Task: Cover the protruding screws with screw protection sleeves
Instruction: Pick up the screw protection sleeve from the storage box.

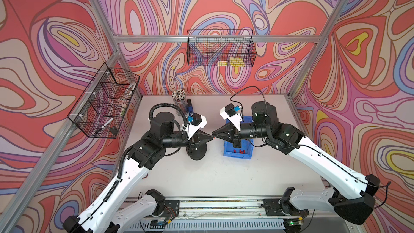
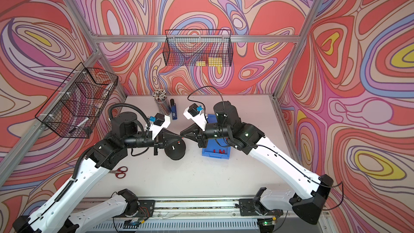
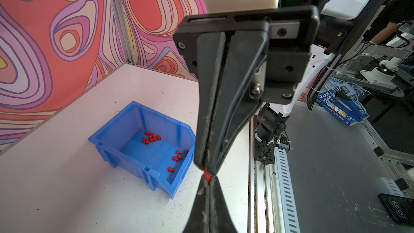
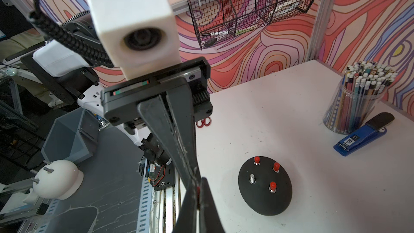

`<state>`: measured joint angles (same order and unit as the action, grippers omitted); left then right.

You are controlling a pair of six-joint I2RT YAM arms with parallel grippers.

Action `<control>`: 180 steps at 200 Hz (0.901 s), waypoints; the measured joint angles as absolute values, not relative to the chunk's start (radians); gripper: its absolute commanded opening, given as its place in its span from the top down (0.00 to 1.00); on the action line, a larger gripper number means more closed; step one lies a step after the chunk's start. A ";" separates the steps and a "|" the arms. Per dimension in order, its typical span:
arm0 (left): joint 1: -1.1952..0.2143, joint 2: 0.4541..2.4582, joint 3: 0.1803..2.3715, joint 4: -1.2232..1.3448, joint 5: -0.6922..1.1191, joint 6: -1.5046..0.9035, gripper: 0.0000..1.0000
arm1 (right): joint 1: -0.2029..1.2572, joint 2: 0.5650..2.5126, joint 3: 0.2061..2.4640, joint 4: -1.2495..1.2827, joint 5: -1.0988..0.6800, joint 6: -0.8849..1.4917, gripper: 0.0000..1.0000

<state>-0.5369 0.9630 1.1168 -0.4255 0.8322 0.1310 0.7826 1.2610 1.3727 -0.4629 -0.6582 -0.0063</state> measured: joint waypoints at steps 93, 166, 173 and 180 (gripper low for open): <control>-0.538 0.786 0.870 -0.214 0.422 0.144 0.04 | 0.783 1.259 1.348 -0.432 -0.553 -0.006 1.00; -0.521 0.753 0.708 -0.008 -0.399 0.203 0.00 | 0.799 1.299 1.303 -0.403 -0.426 -0.007 1.00; -0.508 0.754 0.704 -0.001 -0.438 0.202 0.01 | 0.807 1.304 1.294 -0.396 -0.413 -0.007 1.00; -0.493 0.754 0.704 0.005 -0.464 0.201 0.00 | 0.816 1.308 1.283 -0.390 -0.400 -0.007 1.00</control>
<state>-0.4927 0.7540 0.7040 0.0051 -0.4644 0.2008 0.8162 1.3079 1.2831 -0.3904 -0.4004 -0.0067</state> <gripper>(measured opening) 0.993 0.043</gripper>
